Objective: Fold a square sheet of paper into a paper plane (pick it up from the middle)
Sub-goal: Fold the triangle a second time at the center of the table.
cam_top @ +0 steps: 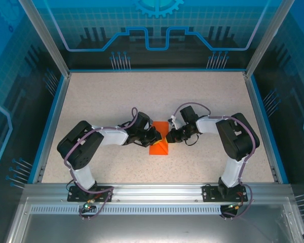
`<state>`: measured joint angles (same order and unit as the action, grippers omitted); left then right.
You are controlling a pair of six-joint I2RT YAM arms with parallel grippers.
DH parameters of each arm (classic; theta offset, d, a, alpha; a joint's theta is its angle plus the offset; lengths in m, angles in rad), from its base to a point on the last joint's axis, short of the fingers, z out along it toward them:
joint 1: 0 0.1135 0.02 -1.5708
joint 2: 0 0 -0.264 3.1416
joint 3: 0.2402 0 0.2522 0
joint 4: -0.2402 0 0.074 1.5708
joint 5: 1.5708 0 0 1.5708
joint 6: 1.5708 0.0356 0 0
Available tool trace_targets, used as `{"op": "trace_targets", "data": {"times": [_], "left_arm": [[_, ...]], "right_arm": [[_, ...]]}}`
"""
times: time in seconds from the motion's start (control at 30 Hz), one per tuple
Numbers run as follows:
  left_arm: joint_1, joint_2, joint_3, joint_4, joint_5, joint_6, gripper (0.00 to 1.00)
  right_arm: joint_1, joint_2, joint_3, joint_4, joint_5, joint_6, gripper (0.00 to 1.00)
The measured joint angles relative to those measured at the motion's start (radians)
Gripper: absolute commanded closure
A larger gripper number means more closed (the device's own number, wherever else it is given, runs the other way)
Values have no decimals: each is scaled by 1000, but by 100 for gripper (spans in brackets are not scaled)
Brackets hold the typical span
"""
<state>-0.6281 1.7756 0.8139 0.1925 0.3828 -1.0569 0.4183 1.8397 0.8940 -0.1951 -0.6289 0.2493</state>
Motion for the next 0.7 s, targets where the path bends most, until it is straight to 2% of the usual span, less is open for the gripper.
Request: {"op": "trace_targets", "data": {"times": [0.47,0.67,0.7], "left_arm": [[-1,47,-3,-1,-5,0,90],[-1,47,-13,17,-8,0,91],[-2,47,-13,18,-8,0,91]], "right_arm": [[0,8,11,-7,-3,0,86],[0,4,13,-9,-18,8,77],[0,0,13,-9,-14,10,72]]}}
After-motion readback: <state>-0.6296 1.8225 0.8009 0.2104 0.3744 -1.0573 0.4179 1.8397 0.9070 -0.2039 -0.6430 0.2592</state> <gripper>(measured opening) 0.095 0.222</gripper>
